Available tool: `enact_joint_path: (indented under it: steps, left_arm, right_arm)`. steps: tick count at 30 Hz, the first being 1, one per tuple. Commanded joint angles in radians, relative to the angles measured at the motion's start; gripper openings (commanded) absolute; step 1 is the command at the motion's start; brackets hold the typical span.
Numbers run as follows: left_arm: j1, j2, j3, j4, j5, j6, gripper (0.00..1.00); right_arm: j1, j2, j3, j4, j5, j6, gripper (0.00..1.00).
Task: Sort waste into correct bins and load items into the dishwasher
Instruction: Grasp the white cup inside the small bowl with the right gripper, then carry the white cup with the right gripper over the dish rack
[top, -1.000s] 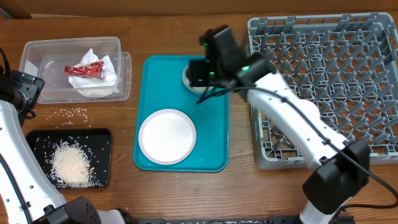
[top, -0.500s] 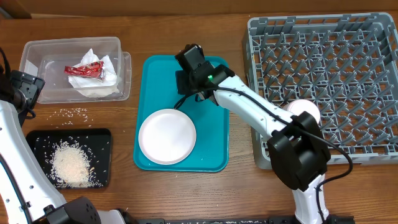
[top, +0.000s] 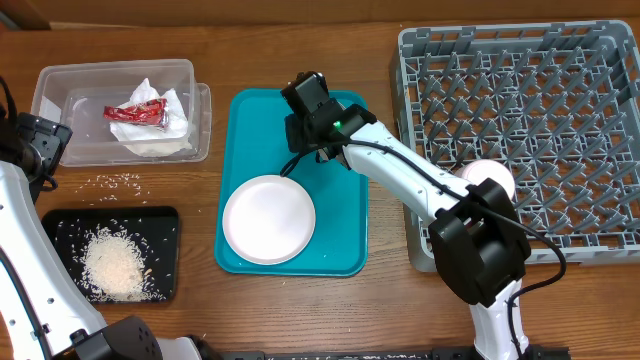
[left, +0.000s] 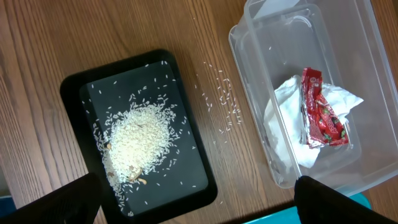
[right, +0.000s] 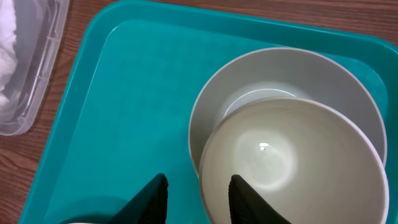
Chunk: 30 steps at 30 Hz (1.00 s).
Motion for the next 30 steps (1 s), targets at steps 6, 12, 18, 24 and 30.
enact_joint_path:
  steps: [6,12,18,24,30]
  left_arm:
    - [0.005,0.006,-0.005,-0.001,-0.014,0.014,1.0]
    - [0.005,0.006,-0.005,-0.001,-0.014,0.014,1.0]
    - [0.005,0.006,-0.005,-0.001,-0.014,0.014,1.0]
    - [0.005,0.006,-0.005,-0.001,-0.014,0.014,1.0]
    - [0.005,0.006,-0.005,-0.001,-0.014,0.014,1.0]
  right_arm:
    - [-0.002,0.023,0.006,-0.024,0.023,-0.005,0.33]
    - [-0.002,0.023,0.045,-0.043,0.023,-0.005,0.24]
    - [-0.002,0.021,0.097,-0.078,0.022,-0.005,0.04]
    - [-0.002,0.02,0.175,-0.164,0.016,-0.001,0.04]
    - [-0.039,-0.02,0.353,-0.313,0.021,0.004,0.04]
